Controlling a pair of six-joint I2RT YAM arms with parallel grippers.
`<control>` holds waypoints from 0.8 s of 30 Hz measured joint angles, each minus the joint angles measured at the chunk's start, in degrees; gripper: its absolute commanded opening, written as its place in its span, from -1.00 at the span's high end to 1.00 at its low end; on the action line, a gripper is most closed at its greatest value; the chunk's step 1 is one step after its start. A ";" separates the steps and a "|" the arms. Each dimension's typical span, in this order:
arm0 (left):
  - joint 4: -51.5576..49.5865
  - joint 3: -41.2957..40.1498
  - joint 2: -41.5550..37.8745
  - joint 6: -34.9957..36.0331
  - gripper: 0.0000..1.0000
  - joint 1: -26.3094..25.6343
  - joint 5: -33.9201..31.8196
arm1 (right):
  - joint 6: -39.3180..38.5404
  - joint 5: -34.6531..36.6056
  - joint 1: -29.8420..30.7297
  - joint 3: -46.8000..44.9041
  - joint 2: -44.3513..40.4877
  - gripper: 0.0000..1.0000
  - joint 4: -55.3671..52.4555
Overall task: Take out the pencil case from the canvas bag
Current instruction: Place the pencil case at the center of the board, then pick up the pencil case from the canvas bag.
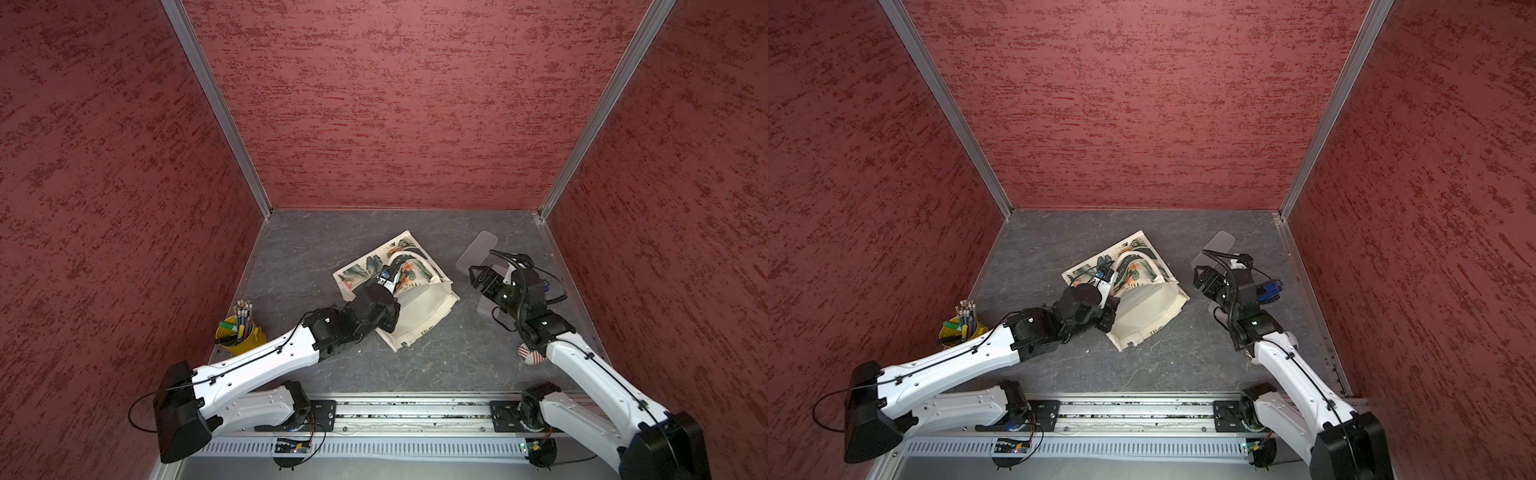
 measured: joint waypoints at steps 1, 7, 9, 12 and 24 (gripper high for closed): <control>-0.13 0.00 0.00 -0.17 1.00 -0.02 0.02 | 0.31 0.13 1.42 -0.24 -0.68 -0.98 0.04; -0.59 0.31 0.31 -1.25 1.00 -0.22 0.28 | 2.45 1.73 9.25 -1.79 -6.67 -0.97 -0.92; -0.72 0.57 0.31 -1.49 1.00 -0.24 0.76 | 3.30 2.58 11.34 -1.84 -8.94 -0.98 -1.38; -1.09 1.05 0.39 -1.73 1.00 -0.33 1.49 | 4.55 3.82 14.12 -2.69 -12.07 -0.97 -1.49; -3.72 4.22 2.45 -1.92 1.00 -0.33 2.86 | 6.60 7.45 21.00 -7.80 -17.62 -0.98 -0.63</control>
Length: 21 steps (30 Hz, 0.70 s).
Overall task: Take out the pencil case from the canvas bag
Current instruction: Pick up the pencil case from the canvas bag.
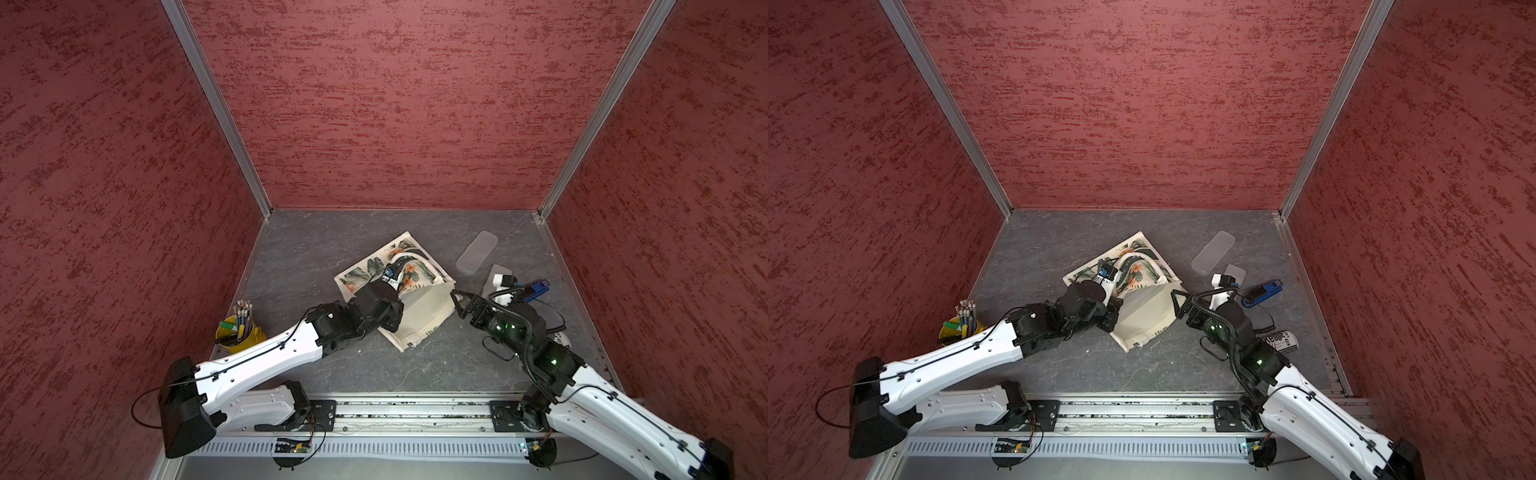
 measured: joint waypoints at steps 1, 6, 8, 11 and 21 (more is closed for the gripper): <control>-0.22 0.39 0.31 0.00 1.00 0.00 0.07 | -0.04 0.00 0.11 -0.17 -0.37 -0.97 0.31; -1.11 1.95 1.86 0.00 1.00 0.00 0.57 | -1.16 -0.04 0.31 -0.28 -1.29 -0.97 1.75; -1.36 2.51 2.56 0.00 1.00 0.00 0.72 | -1.57 -0.04 0.39 -0.28 -1.57 -0.97 1.99; -1.40 3.19 3.39 0.00 1.00 0.00 0.81 | -2.14 -0.11 0.55 -0.31 -2.05 -0.98 2.38; -1.14 3.61 4.04 -1.09 1.00 -0.07 0.09 | -2.16 -2.73 0.61 -6.03 -2.49 -0.97 7.85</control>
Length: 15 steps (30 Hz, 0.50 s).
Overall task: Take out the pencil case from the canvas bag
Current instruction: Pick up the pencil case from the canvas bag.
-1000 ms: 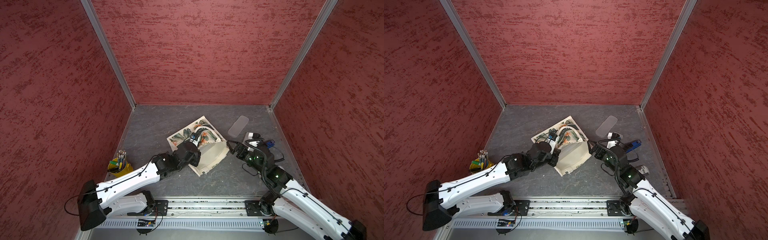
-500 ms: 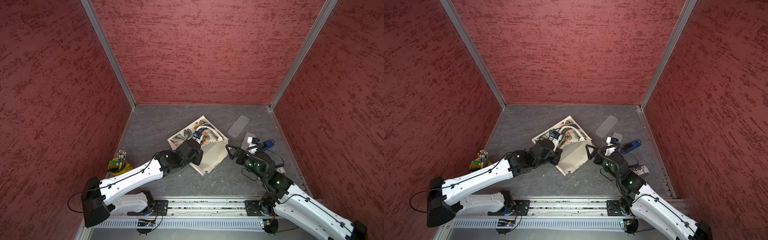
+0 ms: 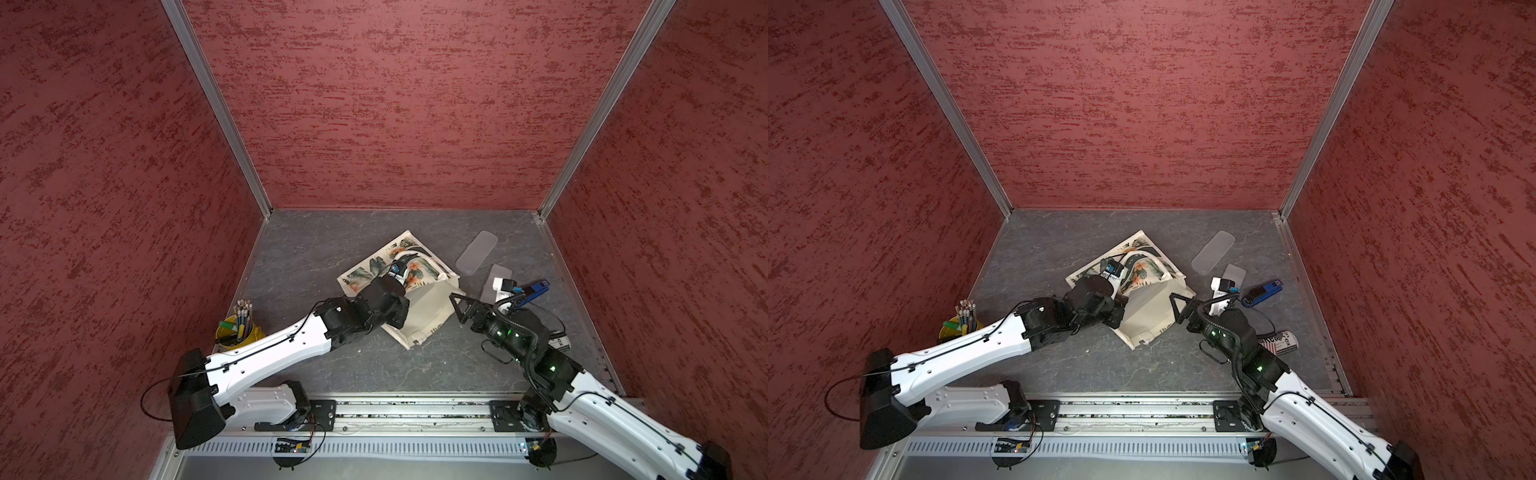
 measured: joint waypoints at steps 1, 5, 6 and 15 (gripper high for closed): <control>-0.11 0.39 0.37 -0.33 1.00 0.00 -0.42 | 0.02 -0.35 0.00 -0.66 -0.09 -0.98 0.20; -0.55 1.70 1.40 -1.73 1.00 -0.28 -2.12 | -0.42 -1.27 0.04 -1.90 -0.76 -0.97 1.31; -0.98 2.12 1.53 -2.14 1.00 -0.39 -2.75 | -0.52 -1.44 0.04 -2.12 -0.90 -0.97 2.03; -5.60 5.97 2.32 -4.94 1.00 -3.10 -7.02 | 0.07 -6.23 0.09 -5.70 3.23 -0.98 11.67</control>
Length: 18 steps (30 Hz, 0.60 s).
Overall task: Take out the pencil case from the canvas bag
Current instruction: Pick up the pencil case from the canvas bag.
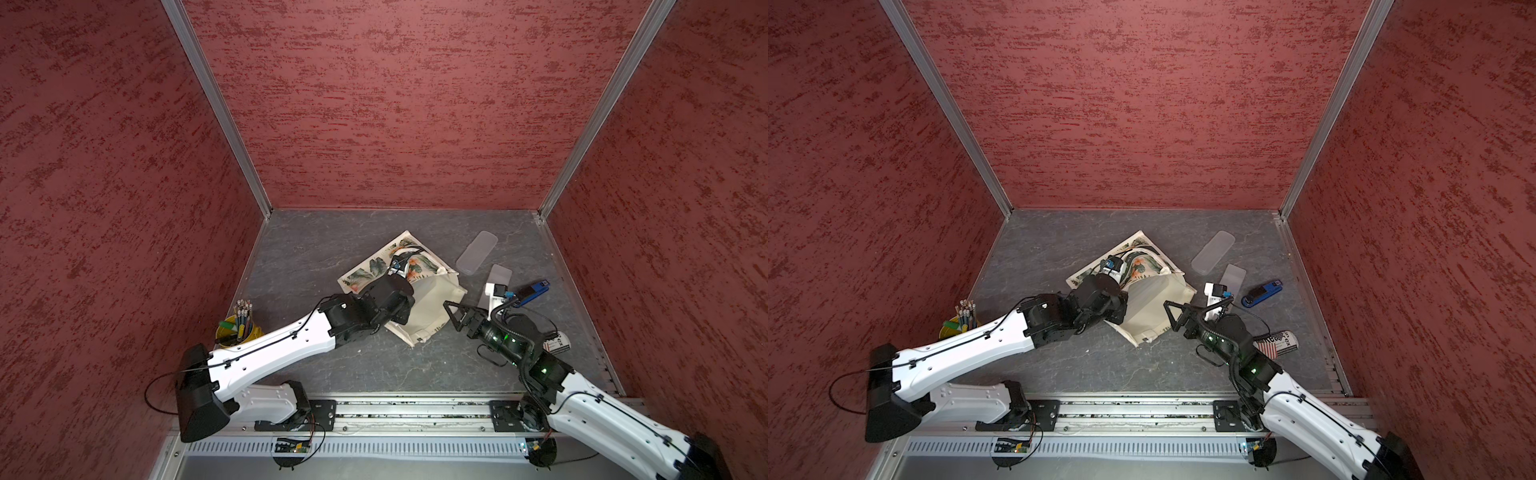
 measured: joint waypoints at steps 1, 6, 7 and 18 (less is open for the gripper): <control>-0.28 0.37 0.28 -0.17 1.00 -0.35 -0.22 | 0.24 -0.42 0.13 -0.55 0.57 -0.98 0.90; -1.49 2.01 1.99 -0.63 1.00 -1.53 -1.16 | 1.03 -1.53 1.42 -1.27 2.16 -0.98 4.17; -1.64 2.27 2.23 -0.61 1.00 -1.68 -1.25 | 1.07 -1.55 1.88 -1.18 2.60 -0.98 4.66; -1.36 2.64 2.43 2.29 1.00 -1.84 -0.61 | 1.88 2.84 11.15 -0.92 5.33 -0.97 9.55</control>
